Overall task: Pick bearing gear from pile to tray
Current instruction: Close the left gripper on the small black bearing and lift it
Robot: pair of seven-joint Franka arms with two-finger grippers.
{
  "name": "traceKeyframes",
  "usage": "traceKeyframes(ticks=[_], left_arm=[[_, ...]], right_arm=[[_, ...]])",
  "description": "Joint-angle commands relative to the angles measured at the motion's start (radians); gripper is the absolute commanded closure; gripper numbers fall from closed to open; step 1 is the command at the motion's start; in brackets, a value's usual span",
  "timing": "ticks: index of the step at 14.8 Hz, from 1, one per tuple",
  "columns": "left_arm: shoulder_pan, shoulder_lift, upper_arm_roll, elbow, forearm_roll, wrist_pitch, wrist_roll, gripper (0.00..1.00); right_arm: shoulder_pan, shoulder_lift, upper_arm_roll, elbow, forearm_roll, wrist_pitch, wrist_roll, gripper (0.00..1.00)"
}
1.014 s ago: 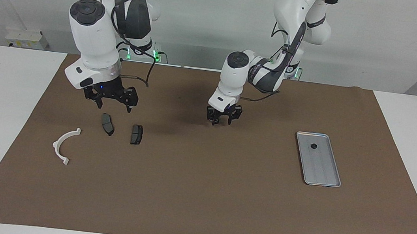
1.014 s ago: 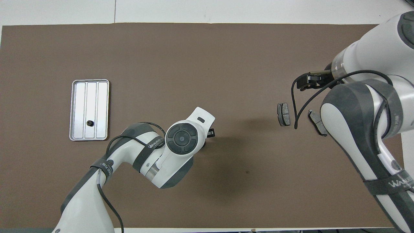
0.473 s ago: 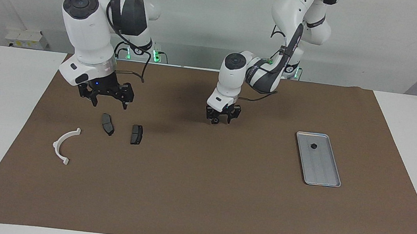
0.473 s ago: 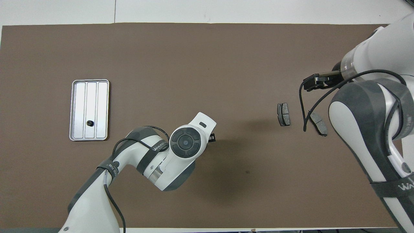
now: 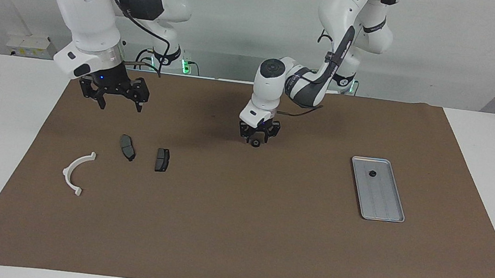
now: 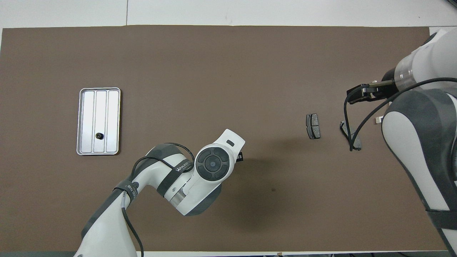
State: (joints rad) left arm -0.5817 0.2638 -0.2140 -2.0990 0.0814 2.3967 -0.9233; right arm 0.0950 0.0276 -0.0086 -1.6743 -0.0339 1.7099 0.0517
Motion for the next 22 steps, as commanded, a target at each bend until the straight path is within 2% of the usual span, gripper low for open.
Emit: traceKeyframes(ticks=[1, 5, 6, 9, 11, 14, 18, 19, 22], left_arm=[[-0.02, -0.018, 0.018, -0.033, 0.008, 0.021, -0.02, 0.25], [-0.018, -0.012, 0.018, -0.033, 0.009, 0.03, -0.02, 0.27], [-0.018, -0.012, 0.018, -0.033, 0.009, 0.035, -0.02, 0.31], [-0.017, -0.009, 0.019, -0.029, 0.009, 0.038, -0.02, 0.64], [-0.015, -0.009, 0.021, -0.024, 0.012, 0.038, -0.02, 0.78], [-0.001, -0.009, 0.022, 0.017, 0.049, -0.005, -0.016, 0.8], [0.097, -0.064, 0.022, 0.178, 0.06, -0.227, 0.078, 0.82], [0.133, -0.075, 0.024, 0.215, 0.058, -0.284, 0.136, 0.83], [0.332, -0.093, 0.019, 0.305, 0.005, -0.404, 0.398, 0.86]], right_arm=[[-0.018, -0.058, -0.004, -0.025, 0.028, -0.041, -0.053, 0.0], [-0.026, -0.1, -0.005, -0.021, 0.028, -0.084, -0.113, 0.0], [-0.026, -0.1, -0.005, -0.016, 0.028, -0.085, -0.113, 0.0], [-0.024, -0.1, -0.004, -0.019, 0.028, -0.082, -0.11, 0.0], [-0.026, -0.1, -0.004, -0.019, 0.028, -0.076, -0.108, 0.0], [-0.026, -0.1, -0.004, -0.012, 0.035, -0.075, -0.089, 0.0], [-0.034, -0.1, -0.001, 0.013, 0.061, -0.073, -0.056, 0.0], [-0.034, -0.1, -0.001, 0.013, 0.062, -0.075, -0.056, 0.0], [-0.035, -0.101, -0.001, 0.013, 0.063, -0.078, -0.055, 0.0]])
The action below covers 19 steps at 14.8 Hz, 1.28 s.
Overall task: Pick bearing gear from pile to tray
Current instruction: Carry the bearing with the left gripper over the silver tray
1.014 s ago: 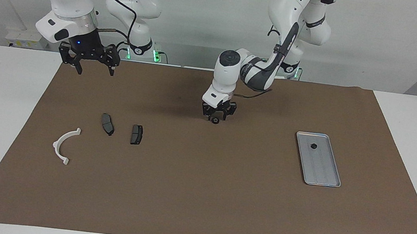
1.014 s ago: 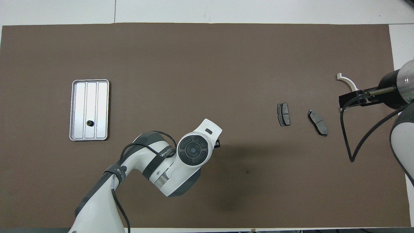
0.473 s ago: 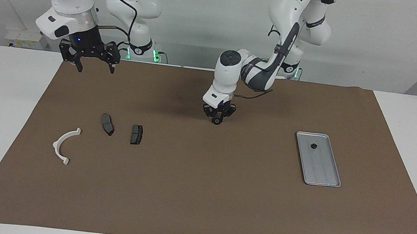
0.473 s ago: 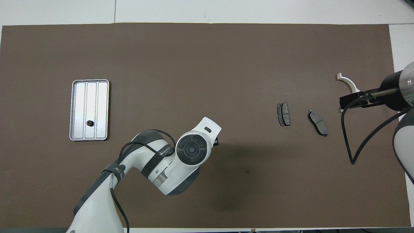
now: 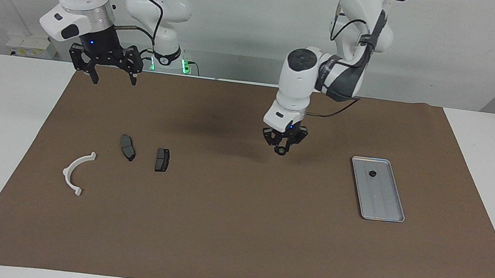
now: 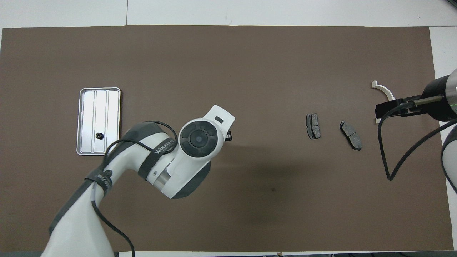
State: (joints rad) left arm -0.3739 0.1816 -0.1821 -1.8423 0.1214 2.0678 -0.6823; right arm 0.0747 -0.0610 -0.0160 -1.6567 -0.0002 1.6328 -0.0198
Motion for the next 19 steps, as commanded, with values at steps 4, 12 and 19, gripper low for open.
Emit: traceKeyframes(ticks=[4, 12, 19], left_arm=[[0.367, -0.011, -0.007, 0.08, -0.109, -0.109, 0.533, 0.86], [0.55, 0.025, -0.005, -0.13, -0.12, 0.24, 0.8, 0.86], [0.555, 0.094, 0.0, -0.175, -0.118, 0.374, 0.81, 0.86]], right_arm=[[-0.013, -0.013, 0.008, -0.006, 0.031, -0.004, 0.027, 0.0], [-0.013, -0.013, 0.005, -0.006, 0.074, -0.004, 0.035, 0.0], [-0.013, -0.016, 0.004, -0.009, 0.065, -0.002, 0.03, 0.0]])
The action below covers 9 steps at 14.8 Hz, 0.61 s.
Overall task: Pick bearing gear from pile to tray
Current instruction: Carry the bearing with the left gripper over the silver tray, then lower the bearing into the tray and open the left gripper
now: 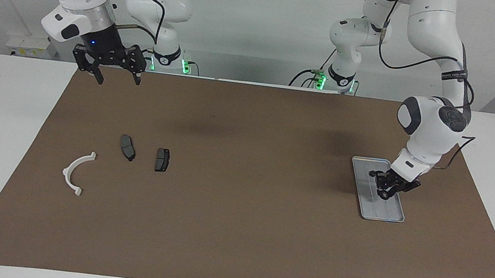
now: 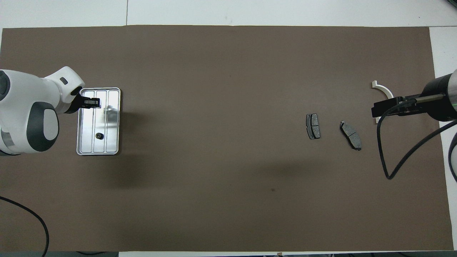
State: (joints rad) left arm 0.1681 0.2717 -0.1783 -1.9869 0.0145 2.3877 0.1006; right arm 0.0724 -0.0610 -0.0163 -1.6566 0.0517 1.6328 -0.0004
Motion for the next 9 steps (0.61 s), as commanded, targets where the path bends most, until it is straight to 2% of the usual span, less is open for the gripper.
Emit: traceKeyframes(ticks=[1, 9], left_arm=[[0.013, 0.007, -0.004, -0.039, -0.011, 0.071, 0.028, 0.86], [0.034, 0.03, -0.004, -0.072, -0.01, 0.14, 0.053, 0.86]], right_arm=[[-0.011, -0.016, 0.004, -0.009, 0.014, -0.002, 0.013, 0.0], [-0.01, -0.017, 0.006, -0.011, 0.013, -0.002, 0.014, 0.0]])
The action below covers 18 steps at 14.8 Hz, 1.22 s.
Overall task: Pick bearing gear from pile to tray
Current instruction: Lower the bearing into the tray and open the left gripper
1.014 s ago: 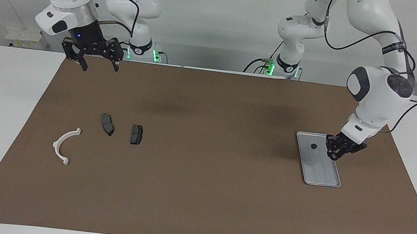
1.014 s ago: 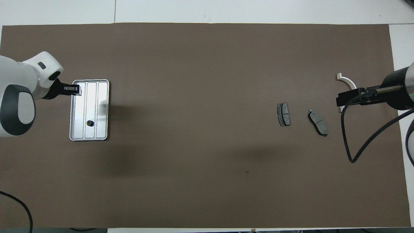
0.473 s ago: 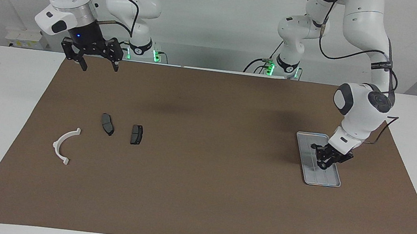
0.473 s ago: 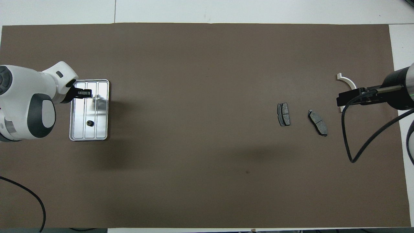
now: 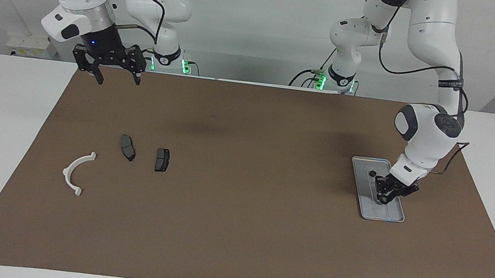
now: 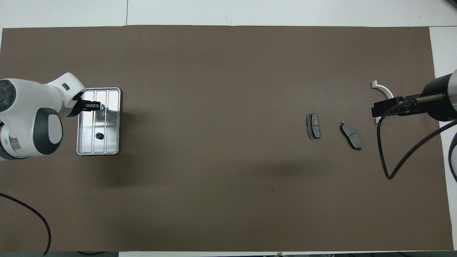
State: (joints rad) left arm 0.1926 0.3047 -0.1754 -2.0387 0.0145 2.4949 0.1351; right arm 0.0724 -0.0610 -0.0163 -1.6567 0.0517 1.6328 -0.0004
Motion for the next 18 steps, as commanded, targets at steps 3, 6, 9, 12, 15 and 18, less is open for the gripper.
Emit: traceKeyframes(ticks=[3, 6, 9, 12, 15, 18], left_arm=[[0.008, 0.001, -0.007, -0.034, -0.01, 0.05, 0.018, 0.86], [0.008, 0.002, -0.007, -0.049, -0.01, 0.073, 0.015, 0.86], [0.008, 0.002, -0.007, -0.054, -0.01, 0.078, 0.015, 0.83], [0.008, 0.002, -0.007, -0.052, -0.01, 0.076, 0.017, 0.16], [0.008, -0.015, -0.006, -0.051, -0.01, 0.042, 0.018, 0.02], [0.033, -0.076, -0.006, -0.032, -0.002, -0.079, 0.047, 0.02]], right_arm=[[-0.008, -0.017, 0.006, -0.011, 0.013, -0.002, 0.014, 0.0], [-0.008, -0.017, 0.004, -0.011, 0.007, 0.002, 0.013, 0.0], [-0.008, -0.017, 0.004, -0.012, -0.018, 0.002, 0.013, 0.0], [-0.005, -0.017, 0.004, -0.014, -0.026, 0.002, 0.013, 0.0], [-0.008, -0.019, 0.004, -0.014, -0.026, 0.002, 0.013, 0.0], [-0.008, -0.019, 0.004, -0.014, -0.026, 0.001, 0.011, 0.0]])
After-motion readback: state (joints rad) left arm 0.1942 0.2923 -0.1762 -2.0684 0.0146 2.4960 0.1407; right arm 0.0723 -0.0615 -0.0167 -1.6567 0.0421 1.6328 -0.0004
